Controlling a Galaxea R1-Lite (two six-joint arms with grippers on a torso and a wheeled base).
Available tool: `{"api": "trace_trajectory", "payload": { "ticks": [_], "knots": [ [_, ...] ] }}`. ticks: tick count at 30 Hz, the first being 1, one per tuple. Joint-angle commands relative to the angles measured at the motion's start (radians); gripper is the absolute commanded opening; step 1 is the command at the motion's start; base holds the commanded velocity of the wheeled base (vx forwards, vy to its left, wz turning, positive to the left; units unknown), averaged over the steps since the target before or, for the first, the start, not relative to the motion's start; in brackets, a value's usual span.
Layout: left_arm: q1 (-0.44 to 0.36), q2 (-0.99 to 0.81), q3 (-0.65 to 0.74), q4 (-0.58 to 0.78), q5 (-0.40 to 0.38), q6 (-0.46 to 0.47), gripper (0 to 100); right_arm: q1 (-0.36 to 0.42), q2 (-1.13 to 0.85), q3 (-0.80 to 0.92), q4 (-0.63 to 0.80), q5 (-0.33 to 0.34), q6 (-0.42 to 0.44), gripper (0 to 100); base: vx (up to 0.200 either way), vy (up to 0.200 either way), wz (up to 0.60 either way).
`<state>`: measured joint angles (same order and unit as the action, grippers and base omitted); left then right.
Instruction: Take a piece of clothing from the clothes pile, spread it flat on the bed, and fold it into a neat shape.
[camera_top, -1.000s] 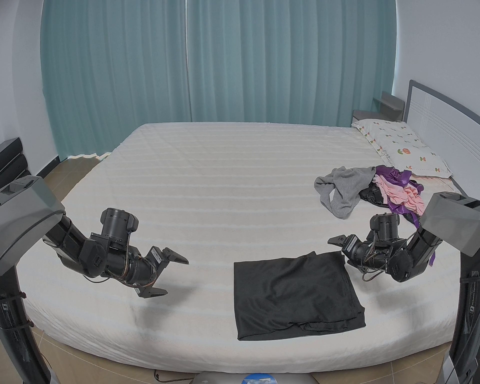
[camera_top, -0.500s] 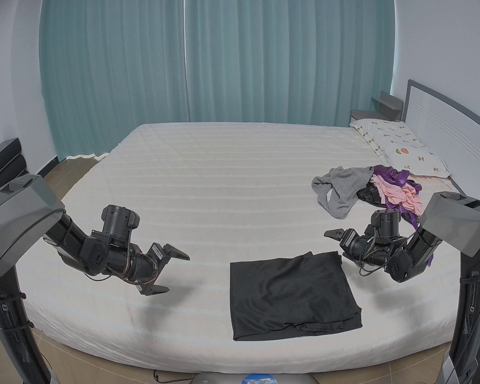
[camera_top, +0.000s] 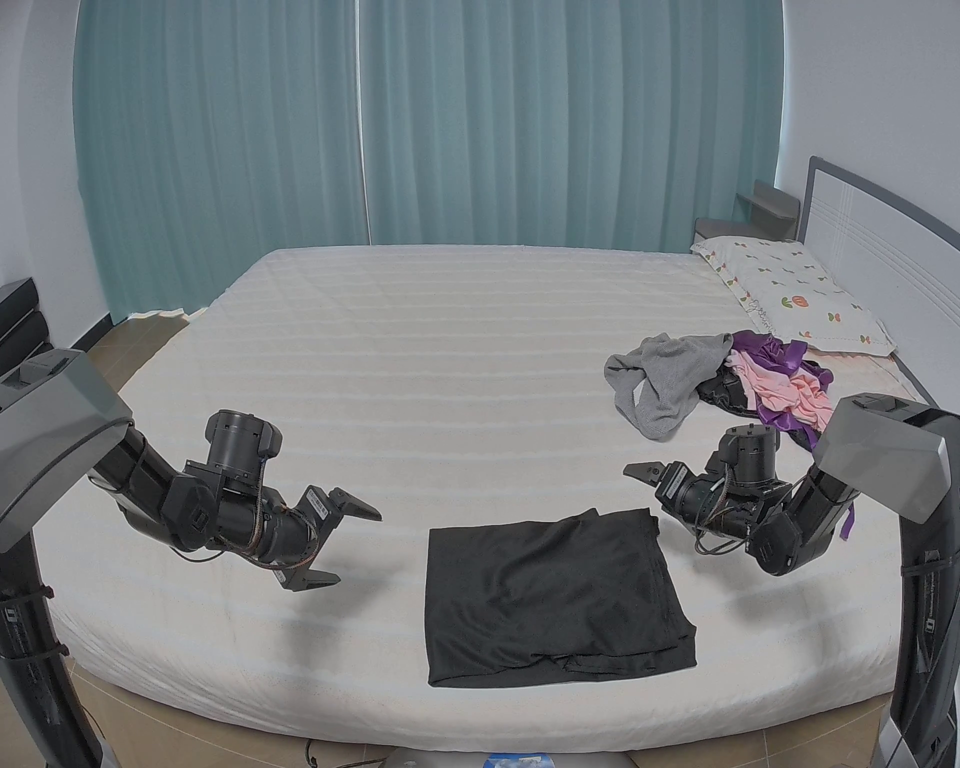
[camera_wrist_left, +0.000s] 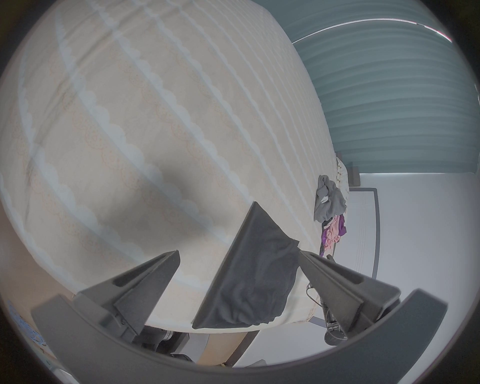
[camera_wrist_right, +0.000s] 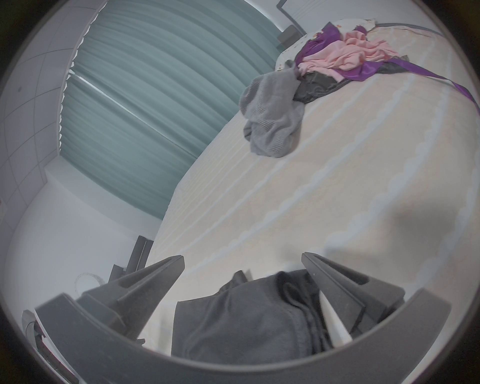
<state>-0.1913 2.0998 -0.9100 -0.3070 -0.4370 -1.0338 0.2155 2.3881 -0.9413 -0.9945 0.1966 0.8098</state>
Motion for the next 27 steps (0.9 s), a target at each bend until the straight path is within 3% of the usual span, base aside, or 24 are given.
{"api": "trace_trajectory", "payload": {
  "ticks": [1,8,27],
  "knots": [
    [0.0,0.003,0.0,0.0,0.0,0.0,100,0.015,0.034,-0.019,-0.007,0.0,0.0,100,0.0,0.0,0.0],
    [0.0,0.003,0.0,-0.001,0.0,0.0,100,0.048,0.06,-0.04,-0.01,-0.005,0.0,100,0.0,0.0,0.0],
    [0.0,0.003,0.0,-0.001,0.0,0.0,100,0.038,0.092,-0.047,-0.01,-0.008,-0.06,100,0.0,0.0,0.0]
  ]
}}
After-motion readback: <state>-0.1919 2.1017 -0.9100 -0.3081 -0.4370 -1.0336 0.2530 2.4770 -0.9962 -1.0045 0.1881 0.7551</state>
